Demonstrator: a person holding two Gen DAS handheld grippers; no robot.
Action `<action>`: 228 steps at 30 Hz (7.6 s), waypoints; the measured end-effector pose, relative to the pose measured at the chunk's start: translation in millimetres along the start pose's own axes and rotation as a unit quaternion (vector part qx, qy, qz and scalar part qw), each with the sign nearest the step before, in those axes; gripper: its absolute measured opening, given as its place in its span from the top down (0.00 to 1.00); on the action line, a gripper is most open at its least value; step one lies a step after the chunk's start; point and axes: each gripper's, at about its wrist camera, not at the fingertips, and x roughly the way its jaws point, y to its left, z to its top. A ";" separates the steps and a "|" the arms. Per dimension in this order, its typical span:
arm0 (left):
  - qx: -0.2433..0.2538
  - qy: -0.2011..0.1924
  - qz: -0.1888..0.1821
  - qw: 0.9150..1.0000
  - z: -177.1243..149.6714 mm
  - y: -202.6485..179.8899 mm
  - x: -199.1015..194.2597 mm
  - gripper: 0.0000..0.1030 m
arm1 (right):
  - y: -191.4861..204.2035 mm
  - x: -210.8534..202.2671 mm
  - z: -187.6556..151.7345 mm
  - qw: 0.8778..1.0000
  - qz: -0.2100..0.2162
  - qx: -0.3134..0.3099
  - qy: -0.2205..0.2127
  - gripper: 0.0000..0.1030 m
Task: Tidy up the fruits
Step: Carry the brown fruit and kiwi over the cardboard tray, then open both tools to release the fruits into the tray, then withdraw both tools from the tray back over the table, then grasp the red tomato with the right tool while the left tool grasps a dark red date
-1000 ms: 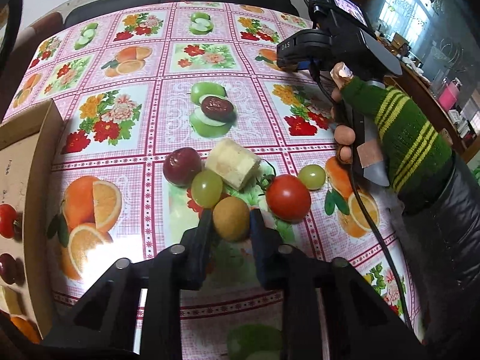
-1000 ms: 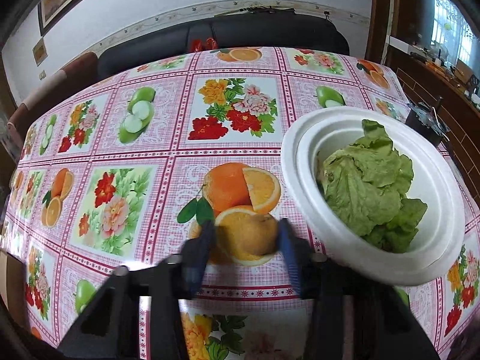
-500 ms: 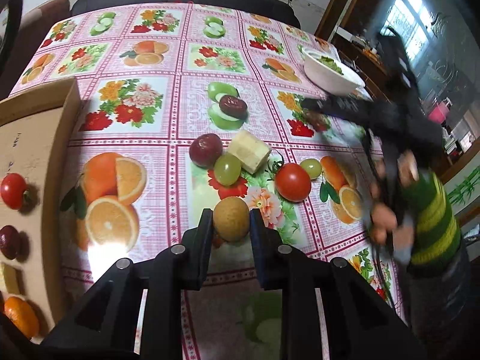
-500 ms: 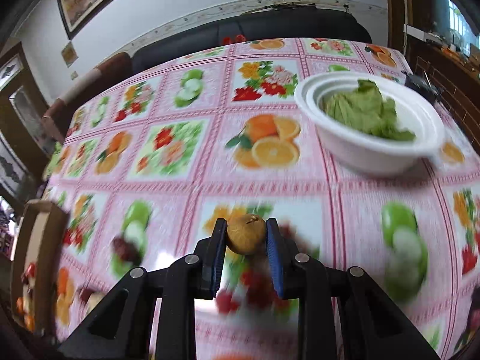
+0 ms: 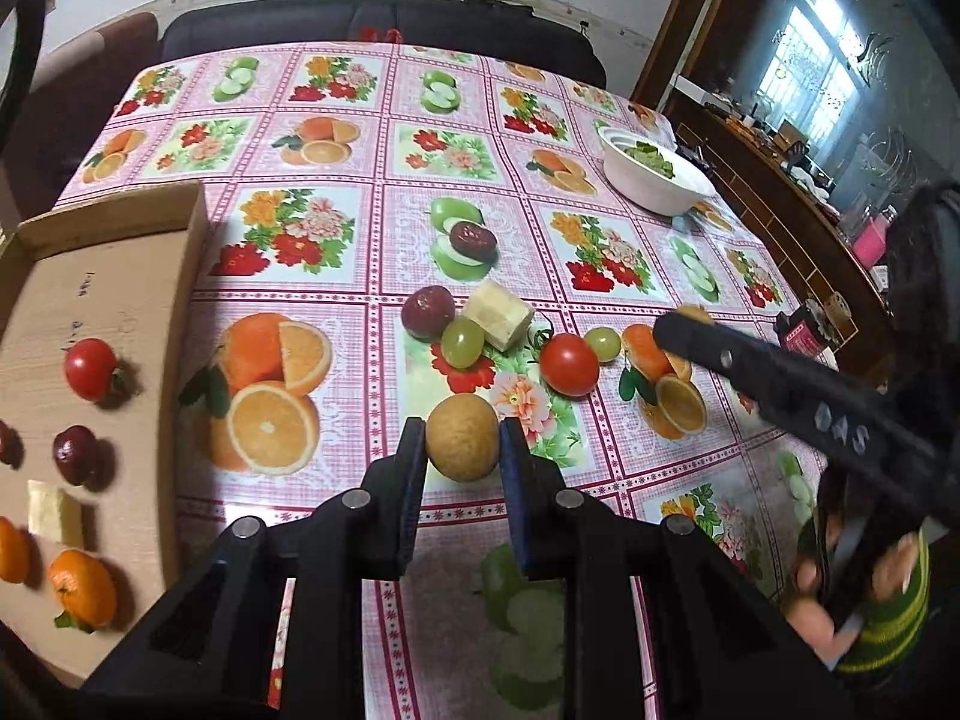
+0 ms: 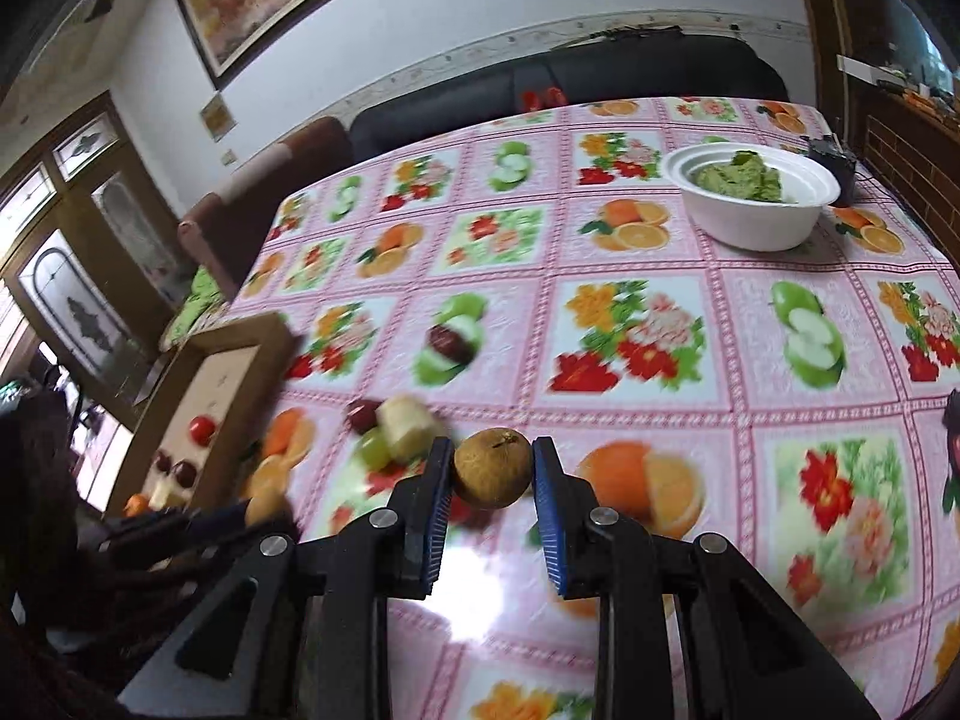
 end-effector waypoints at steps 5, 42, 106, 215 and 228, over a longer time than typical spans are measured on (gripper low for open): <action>-0.004 -0.008 0.016 1.000 -3.1 3.8 -11.7 0.79 | 20.6 -10.4 -9.0 1.000 0.017 -0.010 -0.001 0.74; -0.037 -0.046 0.091 0.994 -15.7 49.8 -55.5 0.79 | 99.4 -11.2 -32.4 0.996 0.060 -0.062 0.017 0.74; -0.102 -0.054 0.208 0.971 19.8 186.9 -76.0 0.79 | 214.4 82.1 24.6 0.981 0.137 -0.126 0.047 0.74; -0.052 0.007 0.065 0.997 -1.6 26.4 -36.2 0.55 | 2.3 -41.1 -48.5 1.000 -0.011 -0.007 0.028 0.51; -0.044 0.019 0.064 0.997 9.8 20.7 -13.2 0.55 | -18.2 -36.6 -43.7 0.999 -0.023 0.006 0.023 0.51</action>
